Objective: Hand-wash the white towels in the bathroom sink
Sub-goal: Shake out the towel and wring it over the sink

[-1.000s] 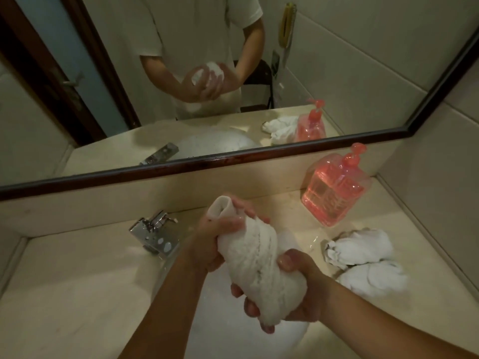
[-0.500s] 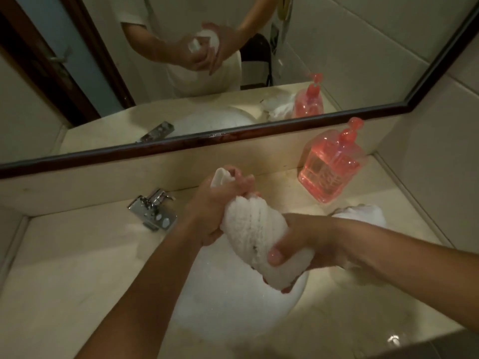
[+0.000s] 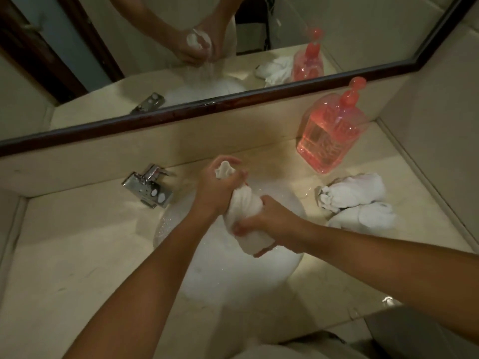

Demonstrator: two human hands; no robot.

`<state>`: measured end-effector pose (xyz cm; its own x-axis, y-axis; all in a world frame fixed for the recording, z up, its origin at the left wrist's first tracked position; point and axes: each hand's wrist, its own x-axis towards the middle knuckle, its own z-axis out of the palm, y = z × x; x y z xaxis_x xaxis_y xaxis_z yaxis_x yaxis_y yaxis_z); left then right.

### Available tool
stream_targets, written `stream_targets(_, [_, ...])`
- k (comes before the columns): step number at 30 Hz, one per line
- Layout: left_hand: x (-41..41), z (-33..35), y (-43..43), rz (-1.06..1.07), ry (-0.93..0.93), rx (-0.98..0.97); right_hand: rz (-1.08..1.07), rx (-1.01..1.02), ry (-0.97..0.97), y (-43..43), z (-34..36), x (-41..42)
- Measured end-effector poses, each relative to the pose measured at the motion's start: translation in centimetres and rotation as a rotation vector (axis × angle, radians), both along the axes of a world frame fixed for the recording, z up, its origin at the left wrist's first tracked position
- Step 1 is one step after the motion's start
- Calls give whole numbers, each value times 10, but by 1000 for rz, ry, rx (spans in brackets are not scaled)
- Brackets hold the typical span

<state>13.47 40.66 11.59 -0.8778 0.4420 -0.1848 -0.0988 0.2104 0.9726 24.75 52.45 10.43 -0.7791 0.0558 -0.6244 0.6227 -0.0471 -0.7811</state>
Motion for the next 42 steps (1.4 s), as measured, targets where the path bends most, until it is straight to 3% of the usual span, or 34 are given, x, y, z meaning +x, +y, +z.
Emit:
stream_targets(2, [-1,-1,1,2,-69,5,59,-55,32,6,6,4])
stream_targets(6, [4,6,13,150,-235,10,370,448,132,15,28,4])
stream_targets(8, [10,13,22,196,-280,-40,355,532,132,17,33,1])
stream_targets(11, [4,20,18,-14,-172,-42,249,284,161,31,30,-2])
stream_targets(14, [-13,24,-4,-288,-45,147,179,-249,132,50,37,4])
stream_targets(16, [-18,19,-12,-336,-8,272,219,-587,59,53,41,8])
stream_targets(18, [-14,15,-8,-382,-96,434,331,-754,14,49,41,8])
stream_targets(21, [0,19,3,-481,-399,710,418,-895,36,47,33,4])
stream_targets(23, [1,24,7,-484,-384,731,434,-934,46,49,30,4])
stream_targets(28, [-12,36,9,-391,-274,693,342,-861,63,58,41,11])
stream_targets(34, [-6,55,8,-385,-351,749,436,-794,-7,73,84,10])
stream_targets(38, [6,67,1,-320,-285,655,441,-362,-62,59,117,12])
stream_targets(42, [13,73,-8,-159,-122,478,311,-209,0,32,116,12])
